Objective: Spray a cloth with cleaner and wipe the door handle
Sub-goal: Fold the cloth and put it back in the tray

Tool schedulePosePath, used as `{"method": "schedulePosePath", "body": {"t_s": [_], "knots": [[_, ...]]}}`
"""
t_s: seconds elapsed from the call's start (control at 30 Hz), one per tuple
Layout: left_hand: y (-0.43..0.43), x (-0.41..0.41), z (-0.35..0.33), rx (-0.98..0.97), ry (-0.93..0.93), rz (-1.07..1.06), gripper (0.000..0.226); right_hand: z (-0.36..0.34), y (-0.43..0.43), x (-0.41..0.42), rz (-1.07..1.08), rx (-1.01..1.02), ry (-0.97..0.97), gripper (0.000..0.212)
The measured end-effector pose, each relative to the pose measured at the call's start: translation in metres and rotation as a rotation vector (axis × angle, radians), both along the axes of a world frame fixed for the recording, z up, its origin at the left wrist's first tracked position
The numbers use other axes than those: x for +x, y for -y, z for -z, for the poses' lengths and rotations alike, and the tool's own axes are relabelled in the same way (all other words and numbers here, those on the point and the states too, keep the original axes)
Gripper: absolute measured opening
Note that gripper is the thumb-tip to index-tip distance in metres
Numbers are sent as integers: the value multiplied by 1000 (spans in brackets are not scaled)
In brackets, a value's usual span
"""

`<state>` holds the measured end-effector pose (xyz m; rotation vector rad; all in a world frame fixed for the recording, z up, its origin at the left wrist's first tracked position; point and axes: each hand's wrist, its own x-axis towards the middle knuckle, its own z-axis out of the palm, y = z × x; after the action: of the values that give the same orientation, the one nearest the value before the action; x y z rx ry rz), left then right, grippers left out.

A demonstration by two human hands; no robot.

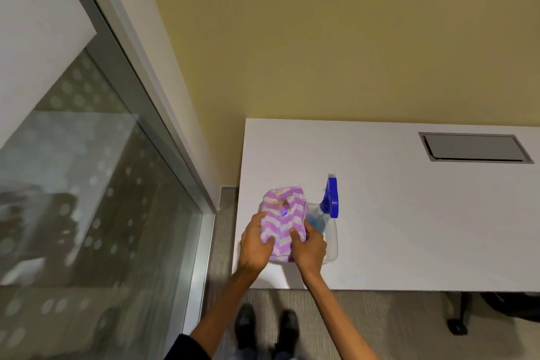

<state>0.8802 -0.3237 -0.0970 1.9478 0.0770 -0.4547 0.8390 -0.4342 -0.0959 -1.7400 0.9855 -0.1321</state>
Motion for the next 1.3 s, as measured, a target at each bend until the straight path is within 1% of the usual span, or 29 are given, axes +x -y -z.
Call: {"method": "schedulePosePath", "body": {"t_s": [0.13,0.23,0.27,0.33,0.37,0.43,0.47,0.5,0.53,0.6,0.67,0.73,0.77,0.87,1.0,1.07,1.13,1.2,1.3], "knots": [[3,5,18,99,83,83,50,13,-3,4,-41,-83,-31,31],[3,7,26,148,103,132,50,19,-7,7,-52,-132,-50,31],[3,5,25,171,146,132,48,21,-8,9,-52,-142,-62,32],[2,-1,26,198,359,132,41,24,-10,12,-59,-160,-89,35],[3,-5,30,215,461,141,43,25,-11,13,-64,-167,-112,36],[8,-8,30,273,583,225,32,29,-12,16,-81,-172,-178,37],[11,-7,27,308,595,266,36,31,-11,18,-93,-168,-208,38],[13,-5,28,328,582,300,42,33,-11,19,-104,-162,-232,38],[15,-4,28,326,532,329,44,35,-11,20,-116,-160,-248,37],[17,0,33,333,487,360,41,39,-10,22,-145,-165,-276,36],[22,4,30,276,356,293,38,43,-8,23,-173,-162,-308,36],[24,6,38,345,247,286,41,46,-7,23,-180,-132,-334,36],[24,7,40,381,237,303,42,47,-6,24,-179,-122,-340,36],[28,6,41,452,255,367,43,49,-5,24,-217,-139,-350,31],[32,2,38,403,193,325,36,47,-4,24,-316,-163,-385,38],[31,-1,37,408,184,349,38,44,-1,23,-390,-202,-401,39],[27,-5,42,484,220,404,45,41,2,20,-460,-254,-409,37],[21,-9,46,530,261,434,49,37,2,14,-484,-272,-393,35],[11,-15,38,491,400,418,48,29,0,4,-494,-326,-358,34]]}}
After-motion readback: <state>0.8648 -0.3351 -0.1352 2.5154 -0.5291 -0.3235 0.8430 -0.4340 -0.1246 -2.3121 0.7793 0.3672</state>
